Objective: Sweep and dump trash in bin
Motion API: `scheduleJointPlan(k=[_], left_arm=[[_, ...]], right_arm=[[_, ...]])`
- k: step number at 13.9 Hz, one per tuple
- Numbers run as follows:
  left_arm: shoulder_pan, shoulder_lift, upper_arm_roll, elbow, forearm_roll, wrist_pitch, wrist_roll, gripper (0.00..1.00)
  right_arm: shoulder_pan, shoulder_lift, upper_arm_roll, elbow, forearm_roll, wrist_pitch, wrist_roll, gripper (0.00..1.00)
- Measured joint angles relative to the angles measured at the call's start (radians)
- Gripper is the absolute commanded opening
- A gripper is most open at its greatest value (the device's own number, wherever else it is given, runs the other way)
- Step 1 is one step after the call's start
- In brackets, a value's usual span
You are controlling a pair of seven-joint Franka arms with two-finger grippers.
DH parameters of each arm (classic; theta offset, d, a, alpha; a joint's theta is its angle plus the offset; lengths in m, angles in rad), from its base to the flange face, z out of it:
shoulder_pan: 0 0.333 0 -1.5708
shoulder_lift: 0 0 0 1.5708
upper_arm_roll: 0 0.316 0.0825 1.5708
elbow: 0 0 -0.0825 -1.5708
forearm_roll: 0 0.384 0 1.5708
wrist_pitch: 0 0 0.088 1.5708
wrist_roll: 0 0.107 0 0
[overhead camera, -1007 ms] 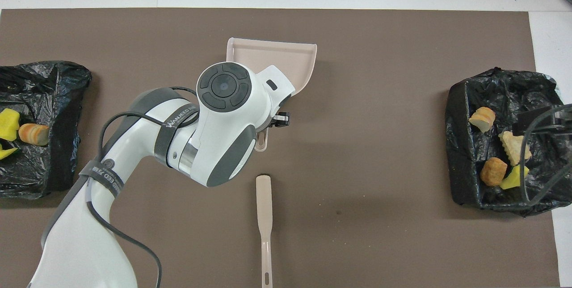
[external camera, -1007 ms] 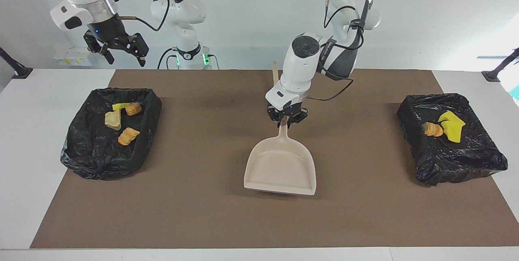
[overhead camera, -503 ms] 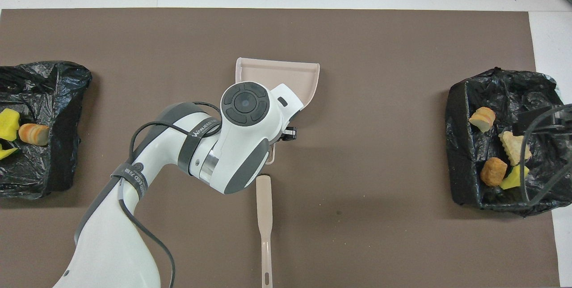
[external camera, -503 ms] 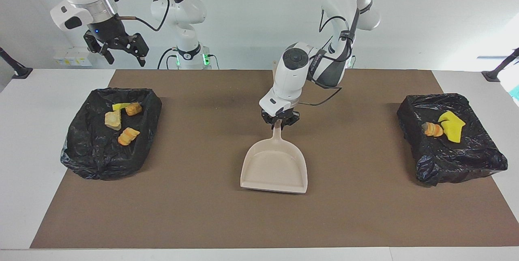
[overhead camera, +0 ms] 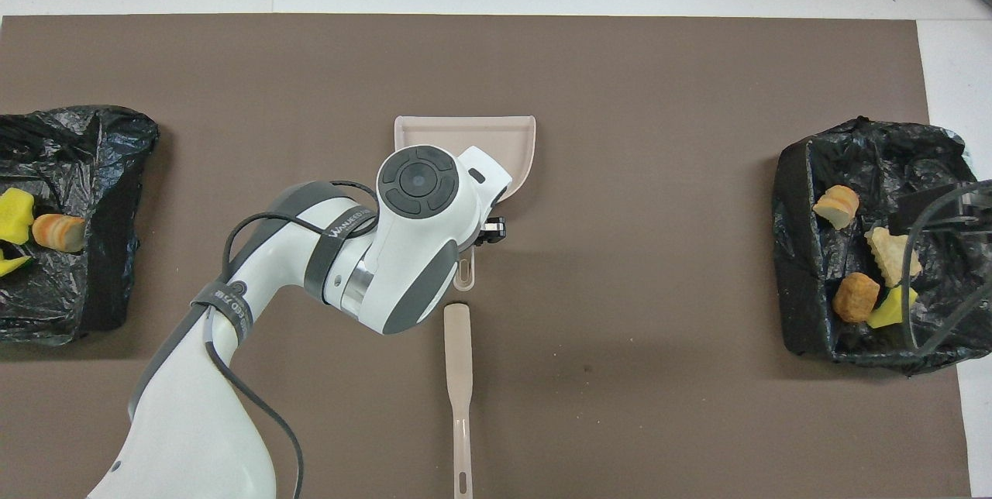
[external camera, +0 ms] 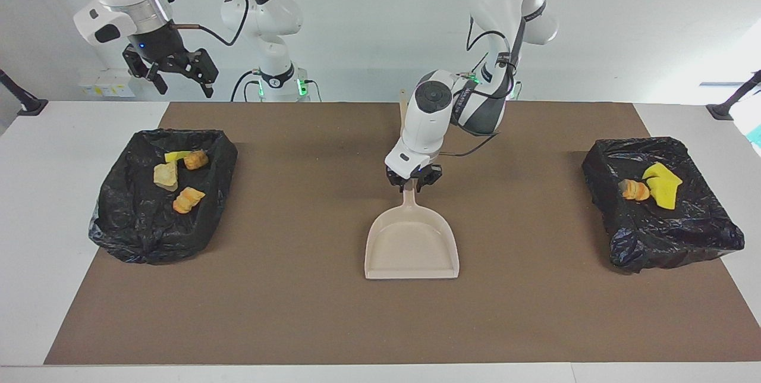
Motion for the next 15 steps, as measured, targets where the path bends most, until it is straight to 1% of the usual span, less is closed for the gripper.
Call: scheduleJointPlan(k=[2, 4, 6, 8, 11, 13, 15], left_arm=[[0.019, -0.052, 0.018, 0.006, 0.0, -0.061, -0.002, 1.0], [0.065, -0.125, 0.027, 0.011, 0.001, -0.144, 0.004, 1.0], [0.136, -0.206, 0.031, 0.012, 0.002, -0.234, 0.083, 1.0], [0.216, -0.273, 0.034, 0.011, 0.002, -0.317, 0.206, 1.0], [0.328, -0.331, 0.037, 0.009, 0.002, -0.395, 0.371, 1.0], [0.388, -0.35, 0.038, 0.008, 0.002, -0.426, 0.457, 1.0], [0.421, -0.359, 0.039, 0.008, 0.012, -0.443, 0.491, 1.0]], right_arm=[[0.0, 0.0, 0.0, 0.0, 0.0, 0.0, 0.0, 1.0], [0.0, 0.0, 0.0, 0.0, 0.0, 0.0, 0.0, 1.0], [0.0, 0.0, 0.0, 0.0, 0.0, 0.0, 0.0, 1.0], [0.0, 0.0, 0.0, 0.0, 0.0, 0.0, 0.0, 1.0], [0.0, 0.0, 0.0, 0.0, 0.0, 0.0, 0.0, 1.0], [0.0, 0.0, 0.0, 0.0, 0.0, 0.0, 0.0, 1.0], [0.0, 0.0, 0.0, 0.0, 0.0, 0.0, 0.0, 1.0]])
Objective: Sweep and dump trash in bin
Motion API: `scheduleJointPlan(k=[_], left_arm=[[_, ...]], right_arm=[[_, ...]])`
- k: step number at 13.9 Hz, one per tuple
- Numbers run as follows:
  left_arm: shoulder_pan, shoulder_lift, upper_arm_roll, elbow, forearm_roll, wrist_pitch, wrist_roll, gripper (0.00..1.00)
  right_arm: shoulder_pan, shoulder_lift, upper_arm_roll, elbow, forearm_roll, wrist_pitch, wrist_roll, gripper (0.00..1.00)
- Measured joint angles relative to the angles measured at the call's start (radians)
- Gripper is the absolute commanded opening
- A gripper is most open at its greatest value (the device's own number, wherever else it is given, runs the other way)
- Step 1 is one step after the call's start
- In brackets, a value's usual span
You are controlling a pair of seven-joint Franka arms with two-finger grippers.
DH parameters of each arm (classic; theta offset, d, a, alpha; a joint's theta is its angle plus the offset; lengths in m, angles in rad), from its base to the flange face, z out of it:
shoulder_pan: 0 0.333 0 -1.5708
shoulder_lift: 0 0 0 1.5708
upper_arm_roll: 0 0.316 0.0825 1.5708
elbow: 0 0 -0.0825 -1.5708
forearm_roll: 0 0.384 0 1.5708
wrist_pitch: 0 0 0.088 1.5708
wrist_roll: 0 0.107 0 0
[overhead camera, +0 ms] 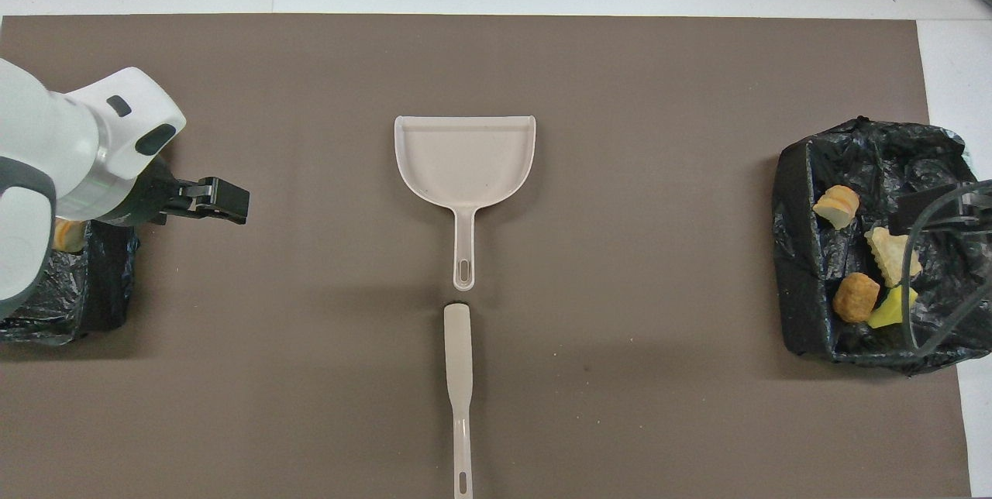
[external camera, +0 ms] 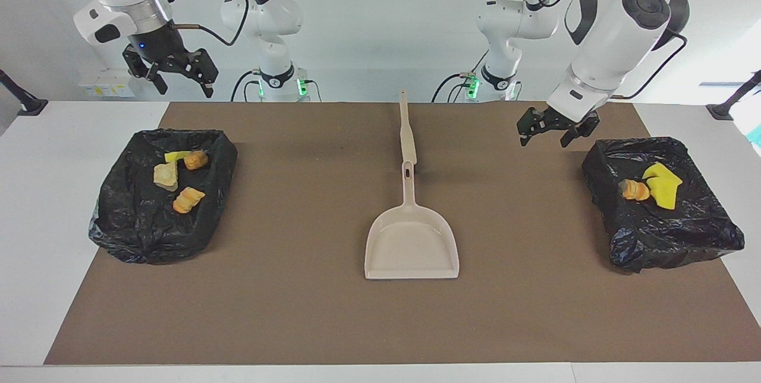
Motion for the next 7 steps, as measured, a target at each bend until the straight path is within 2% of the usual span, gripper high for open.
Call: scheduleJointPlan(k=[4, 7], left_arm=[[0.075, -0.037, -0.001, 0.002, 0.017, -0.005, 0.103, 1.0], [0.146, -0.105, 0.001, 0.003, 0.017, -0.041, 0.18, 1.0]], right_arm=[[0.0, 0.0, 0.0, 0.0, 0.0, 0.0, 0.0, 1.0], [0.0, 0.0, 0.0, 0.0, 0.0, 0.0, 0.0, 1.0]])
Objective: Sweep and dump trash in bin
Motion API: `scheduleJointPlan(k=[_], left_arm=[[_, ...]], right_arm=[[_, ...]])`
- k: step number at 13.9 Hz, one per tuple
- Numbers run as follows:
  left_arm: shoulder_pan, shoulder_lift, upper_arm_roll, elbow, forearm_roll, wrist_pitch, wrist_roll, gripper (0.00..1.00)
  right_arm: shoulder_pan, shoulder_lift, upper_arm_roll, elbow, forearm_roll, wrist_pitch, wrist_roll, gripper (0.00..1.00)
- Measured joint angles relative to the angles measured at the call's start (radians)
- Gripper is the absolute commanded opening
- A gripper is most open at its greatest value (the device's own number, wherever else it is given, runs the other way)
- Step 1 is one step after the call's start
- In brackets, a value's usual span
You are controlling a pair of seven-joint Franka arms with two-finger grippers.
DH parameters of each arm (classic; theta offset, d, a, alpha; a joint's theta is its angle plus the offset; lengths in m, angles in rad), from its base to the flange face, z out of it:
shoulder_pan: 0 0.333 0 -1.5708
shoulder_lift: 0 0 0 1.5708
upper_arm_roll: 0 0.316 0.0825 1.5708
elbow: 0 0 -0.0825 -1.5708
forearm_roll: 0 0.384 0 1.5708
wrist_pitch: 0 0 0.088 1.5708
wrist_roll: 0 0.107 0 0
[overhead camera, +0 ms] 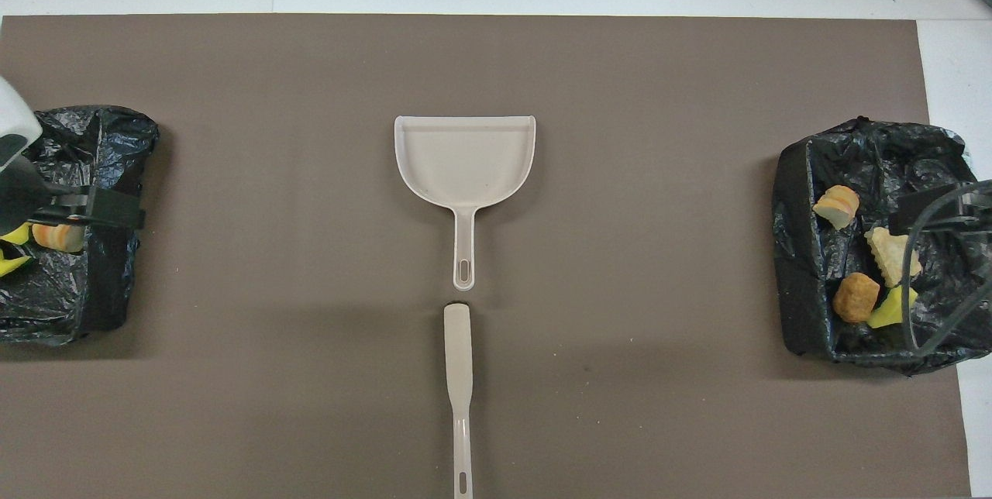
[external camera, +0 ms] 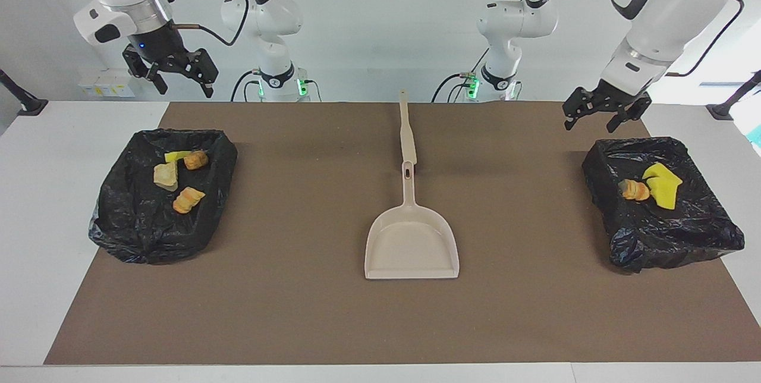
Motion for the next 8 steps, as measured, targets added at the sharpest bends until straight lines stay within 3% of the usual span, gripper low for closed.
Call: scheduleJointPlan(k=[3, 8], left_arm=[[0.009, -0.049, -0.003, 0.019, 0.0, -0.043, 0.006, 1.0], [0.009, -0.058, -0.008, 0.045, 0.023, -0.118, 0.006, 1.0]], right_arm=[[0.0, 0.0, 0.0, 0.0, 0.0, 0.0, 0.0, 1.0], [0.0, 0.0, 0.0, 0.0, 0.0, 0.0, 0.0, 1.0]])
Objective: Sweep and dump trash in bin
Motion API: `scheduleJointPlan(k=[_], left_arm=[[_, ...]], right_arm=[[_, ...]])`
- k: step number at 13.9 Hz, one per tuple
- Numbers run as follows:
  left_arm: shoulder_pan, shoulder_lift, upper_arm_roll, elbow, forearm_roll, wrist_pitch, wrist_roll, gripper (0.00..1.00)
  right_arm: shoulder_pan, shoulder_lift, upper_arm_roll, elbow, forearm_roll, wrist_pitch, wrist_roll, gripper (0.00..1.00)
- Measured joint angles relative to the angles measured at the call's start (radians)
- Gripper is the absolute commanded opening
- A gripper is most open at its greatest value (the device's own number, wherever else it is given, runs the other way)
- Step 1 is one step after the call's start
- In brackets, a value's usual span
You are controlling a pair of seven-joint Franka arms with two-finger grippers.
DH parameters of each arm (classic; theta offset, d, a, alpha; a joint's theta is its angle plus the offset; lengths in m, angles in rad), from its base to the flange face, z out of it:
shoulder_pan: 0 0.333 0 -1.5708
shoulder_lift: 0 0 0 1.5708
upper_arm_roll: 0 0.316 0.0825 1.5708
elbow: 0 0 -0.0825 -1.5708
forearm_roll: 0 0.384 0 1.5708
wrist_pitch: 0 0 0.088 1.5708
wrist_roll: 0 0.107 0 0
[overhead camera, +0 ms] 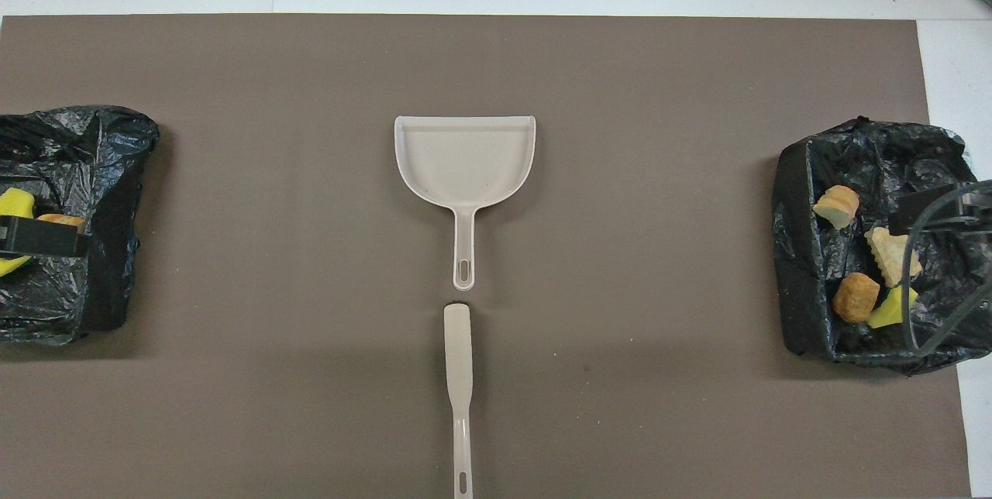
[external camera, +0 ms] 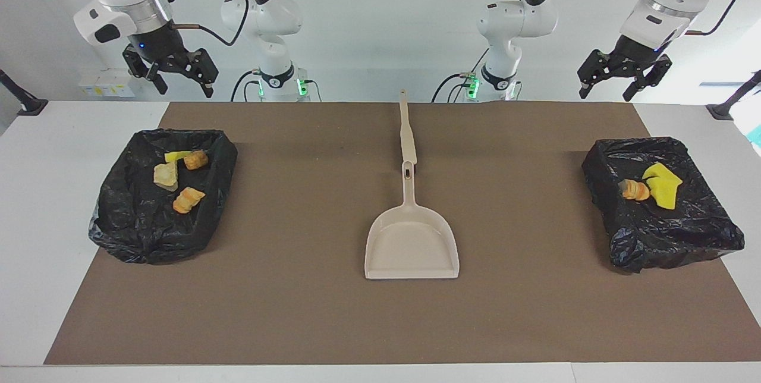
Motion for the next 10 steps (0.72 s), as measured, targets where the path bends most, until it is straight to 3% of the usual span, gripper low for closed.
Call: scheduleJointPlan(k=[10], left_arm=[[0.0, 0.001, -0.01, 0.035, 0.03, -0.03, -0.013, 1.0]], right_arm=[[0.0, 0.0, 0.0, 0.0, 0.0, 0.0, 0.0, 1.0]])
